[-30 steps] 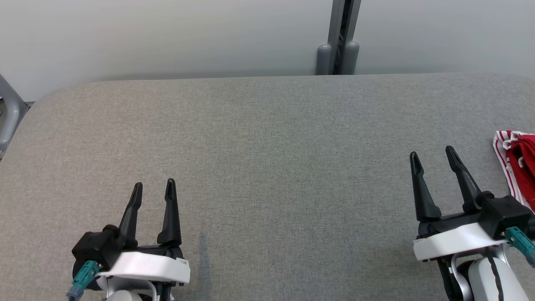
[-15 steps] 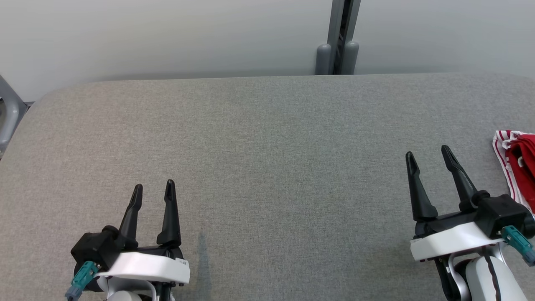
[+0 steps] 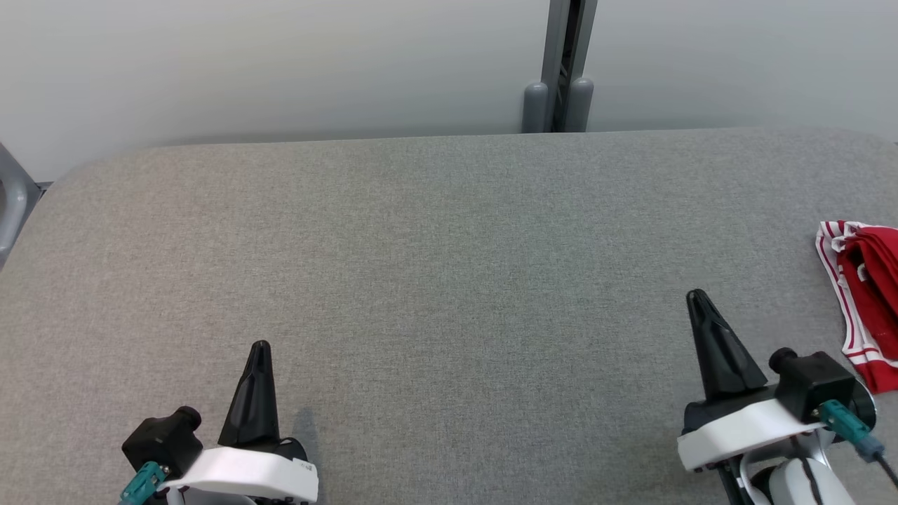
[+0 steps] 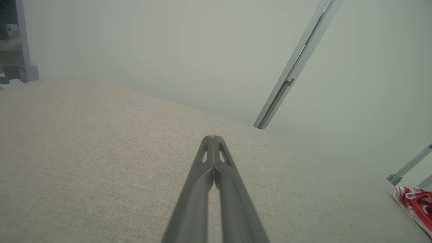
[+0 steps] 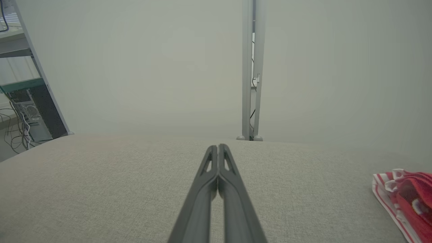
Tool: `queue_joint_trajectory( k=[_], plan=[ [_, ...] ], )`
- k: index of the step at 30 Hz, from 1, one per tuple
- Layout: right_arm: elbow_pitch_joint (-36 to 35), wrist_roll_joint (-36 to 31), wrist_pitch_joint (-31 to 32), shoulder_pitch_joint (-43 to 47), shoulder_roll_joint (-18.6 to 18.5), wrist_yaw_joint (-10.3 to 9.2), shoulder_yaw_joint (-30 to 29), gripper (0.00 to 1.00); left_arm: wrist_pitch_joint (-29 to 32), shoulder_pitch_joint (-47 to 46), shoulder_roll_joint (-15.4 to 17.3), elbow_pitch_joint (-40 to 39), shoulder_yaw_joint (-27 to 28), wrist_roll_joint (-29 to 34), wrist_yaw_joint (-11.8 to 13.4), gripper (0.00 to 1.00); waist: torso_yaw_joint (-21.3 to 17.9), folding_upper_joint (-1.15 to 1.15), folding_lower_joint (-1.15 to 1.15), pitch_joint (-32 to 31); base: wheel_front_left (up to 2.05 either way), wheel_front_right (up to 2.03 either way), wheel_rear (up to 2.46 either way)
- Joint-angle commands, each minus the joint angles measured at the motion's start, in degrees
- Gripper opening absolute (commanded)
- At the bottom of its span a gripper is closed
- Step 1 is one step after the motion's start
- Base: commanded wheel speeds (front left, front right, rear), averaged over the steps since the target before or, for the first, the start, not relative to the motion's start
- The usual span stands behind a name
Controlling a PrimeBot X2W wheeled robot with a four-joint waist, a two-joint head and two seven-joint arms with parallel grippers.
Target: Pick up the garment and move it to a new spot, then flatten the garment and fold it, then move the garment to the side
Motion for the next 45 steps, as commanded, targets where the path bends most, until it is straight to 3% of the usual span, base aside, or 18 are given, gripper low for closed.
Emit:
queue_joint_trajectory(
  k=[1, 34, 45],
  plan=[
    [-0.58, 1.67, 0.46, -1.17, -0.24, 0.00, -1.01, 0.00, 0.11, -1.11, 0.10, -0.77, -0.01, -1.35, -0.18, 0.00, -0.02, 0.00, 0.00, -0.01, 0.00, 0.00, 0.00],
    [1.77, 33.48, 14.08, -2.16, -0.01, -0.01, -15.23, 0.00, 3.69, -10.42, 0.28, 7.27, -3.73, -30.22, -4.34, 0.00, -0.99, 0.00, 0.00, -1.02, 0.00, 0.00, 0.00],
    [2.36, 40.78, 17.19, -2.45, 0.03, -0.01, -18.46, 0.00, 4.53, -12.47, 0.33, 8.98, -4.53, -36.78, -5.26, 0.00, -1.27, 0.00, 0.00, -1.31, 0.00, 0.00, 0.00]
  ],
)
